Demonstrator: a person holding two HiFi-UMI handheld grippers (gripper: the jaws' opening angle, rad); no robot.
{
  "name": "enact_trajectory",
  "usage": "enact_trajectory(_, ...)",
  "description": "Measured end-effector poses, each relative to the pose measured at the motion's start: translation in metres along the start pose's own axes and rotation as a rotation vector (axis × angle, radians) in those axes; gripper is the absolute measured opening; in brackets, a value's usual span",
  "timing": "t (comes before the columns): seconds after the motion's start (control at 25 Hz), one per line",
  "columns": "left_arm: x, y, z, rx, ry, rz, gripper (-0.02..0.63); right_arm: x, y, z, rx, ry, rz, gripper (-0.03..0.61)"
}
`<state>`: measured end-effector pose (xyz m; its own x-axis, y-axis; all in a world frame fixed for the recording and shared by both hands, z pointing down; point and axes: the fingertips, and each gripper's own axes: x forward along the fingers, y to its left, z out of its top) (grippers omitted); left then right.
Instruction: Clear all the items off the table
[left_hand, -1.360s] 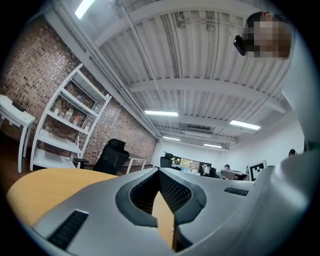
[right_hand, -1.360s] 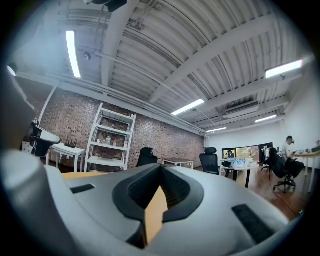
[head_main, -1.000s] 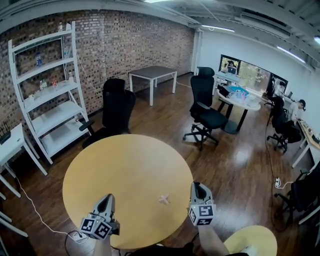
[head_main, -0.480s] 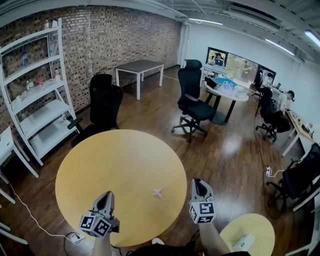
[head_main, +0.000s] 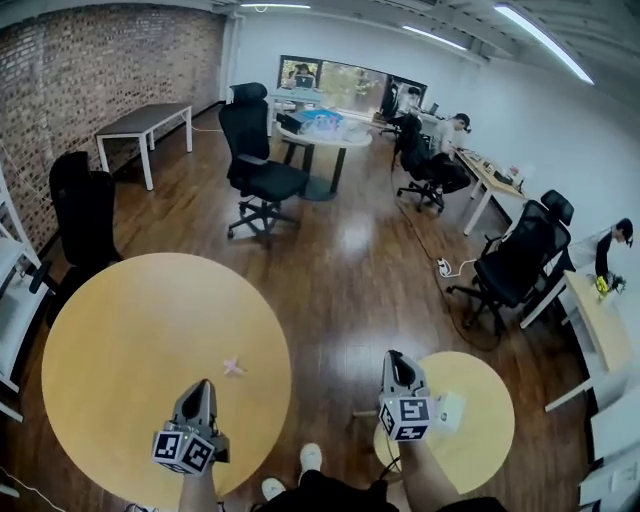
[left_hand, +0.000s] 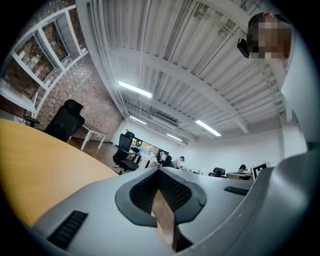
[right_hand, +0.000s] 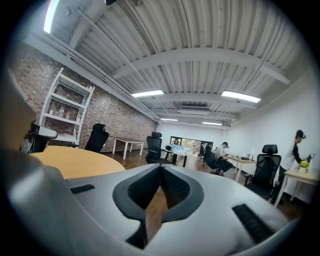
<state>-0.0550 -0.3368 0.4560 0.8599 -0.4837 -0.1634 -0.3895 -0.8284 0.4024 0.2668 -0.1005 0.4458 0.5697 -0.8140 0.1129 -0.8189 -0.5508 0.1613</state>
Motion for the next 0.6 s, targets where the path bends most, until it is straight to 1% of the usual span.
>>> enact_trajectory(0.08,0.013,-0.022,-0.014,-0.007,0.029,-0.048,-0.009,-0.021,-0.026,-0.003,0.006,-0.003,-0.052,0.005)
enact_trajectory(0.16,0.027,-0.044,-0.02,0.005,0.047,-0.101,-0.009,-0.037,-0.051,-0.007,0.02,-0.012,-0.101,0.005)
enact_trajectory(0.32,0.058,-0.082,-0.017,0.029,0.063,-0.191,-0.009,-0.059,-0.096,-0.018,0.074,-0.006,-0.206,0.005)
enact_trajectory(0.48,0.082,-0.121,-0.026,0.021,0.057,-0.235,-0.009,-0.076,-0.142,-0.028,0.091,0.014,-0.269,0.005)
enact_trajectory(0.6,0.1,-0.151,-0.041,0.027,0.078,-0.282,-0.009,-0.087,-0.172,-0.04,0.095,0.037,-0.312,0.005)
